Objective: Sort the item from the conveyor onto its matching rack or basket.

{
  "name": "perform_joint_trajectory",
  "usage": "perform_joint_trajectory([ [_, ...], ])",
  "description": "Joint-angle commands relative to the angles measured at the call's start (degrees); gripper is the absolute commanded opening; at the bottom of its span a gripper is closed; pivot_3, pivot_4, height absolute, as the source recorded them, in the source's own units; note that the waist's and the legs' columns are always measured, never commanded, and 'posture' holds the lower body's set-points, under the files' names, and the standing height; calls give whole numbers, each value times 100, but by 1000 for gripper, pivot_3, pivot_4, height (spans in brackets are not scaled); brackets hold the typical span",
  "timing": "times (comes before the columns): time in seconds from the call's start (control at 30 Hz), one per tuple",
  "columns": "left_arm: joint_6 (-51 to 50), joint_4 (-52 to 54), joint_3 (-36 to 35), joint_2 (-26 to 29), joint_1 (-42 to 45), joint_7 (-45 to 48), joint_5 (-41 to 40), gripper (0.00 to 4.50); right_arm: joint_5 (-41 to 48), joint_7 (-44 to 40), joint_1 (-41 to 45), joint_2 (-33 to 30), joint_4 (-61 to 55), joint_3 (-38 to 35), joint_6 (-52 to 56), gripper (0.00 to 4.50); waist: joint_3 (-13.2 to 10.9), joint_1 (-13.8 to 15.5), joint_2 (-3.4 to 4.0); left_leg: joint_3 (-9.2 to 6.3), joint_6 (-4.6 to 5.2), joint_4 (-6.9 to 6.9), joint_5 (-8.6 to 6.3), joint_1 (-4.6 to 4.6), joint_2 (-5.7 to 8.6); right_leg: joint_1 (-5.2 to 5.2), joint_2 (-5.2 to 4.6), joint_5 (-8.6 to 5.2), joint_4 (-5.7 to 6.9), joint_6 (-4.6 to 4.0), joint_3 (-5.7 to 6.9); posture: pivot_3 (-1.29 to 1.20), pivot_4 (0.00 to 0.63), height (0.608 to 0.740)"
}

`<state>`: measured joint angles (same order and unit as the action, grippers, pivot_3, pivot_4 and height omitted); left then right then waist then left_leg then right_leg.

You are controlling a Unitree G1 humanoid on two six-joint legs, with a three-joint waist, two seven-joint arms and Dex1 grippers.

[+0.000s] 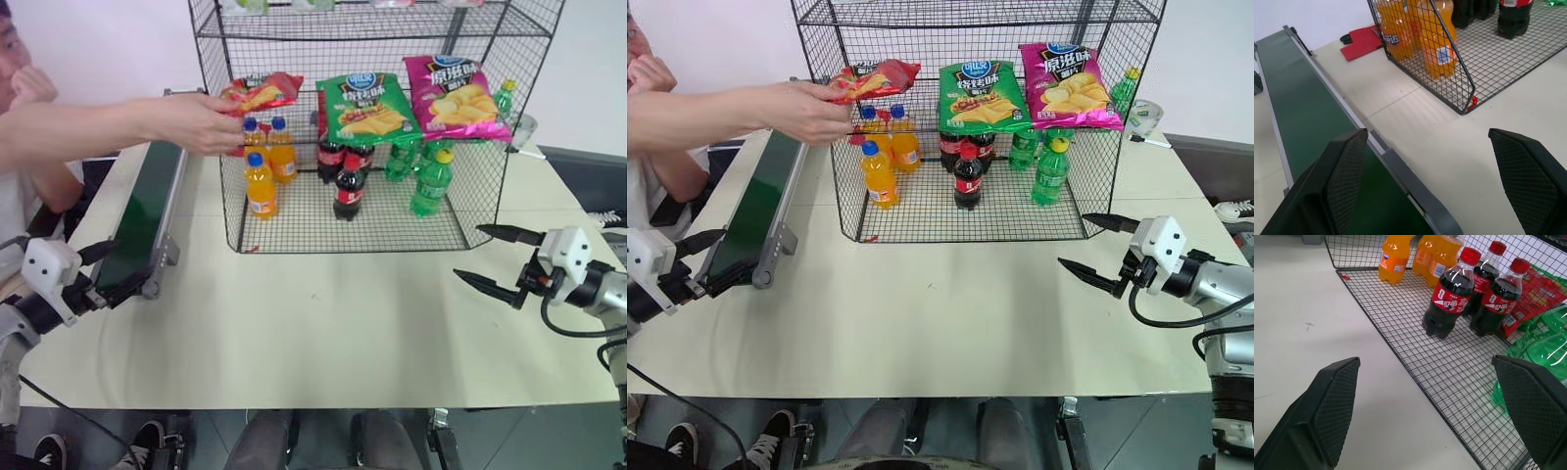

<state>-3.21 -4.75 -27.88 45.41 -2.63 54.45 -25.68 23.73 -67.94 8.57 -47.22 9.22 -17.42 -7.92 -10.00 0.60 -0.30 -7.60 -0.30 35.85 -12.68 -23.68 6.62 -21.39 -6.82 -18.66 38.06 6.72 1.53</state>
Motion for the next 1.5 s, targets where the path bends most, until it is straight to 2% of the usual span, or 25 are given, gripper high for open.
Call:
perform_joint_trajectory([
  [0.03, 107, 40, -108, 0, 13, -72, 15, 4124, 40, 33, 133, 19, -12, -45, -104, 4500, 0, 1, 0, 0, 0, 0, 0, 0, 0, 0, 0, 0, 0, 0, 0, 0, 150, 740],
  [0.57, 291, 188, -111, -116, -139, -299, 189, 4124, -13, 50, 347, 41, 0, 142, -62, 4500, -1, -4, 0, 0, 0, -1, 0, 0, 0, 0, 0, 0, -1, 0, 0, 0, 150, 740],
  [1.03, 704, -45, -132, -57, -170, -392, 382, 4124, 81, 190, 364, 125, -459, 270, 200, 4500, -2, 0, 1, 0, 0, -6, 0, 0, 0, -2, 0, 0, -6, 0, 0, 0, 150, 740],
  [1.5, 1005, -37, -343, -55, -640, -522, 448, 4124, 81, 188, 411, 155, -518, 382, 280, 4500, -3, 2, 1, 1, 0, -13, 0, 0, 0, -3, -1, 0, -6, -1, 0, 0, 150, 740],
])
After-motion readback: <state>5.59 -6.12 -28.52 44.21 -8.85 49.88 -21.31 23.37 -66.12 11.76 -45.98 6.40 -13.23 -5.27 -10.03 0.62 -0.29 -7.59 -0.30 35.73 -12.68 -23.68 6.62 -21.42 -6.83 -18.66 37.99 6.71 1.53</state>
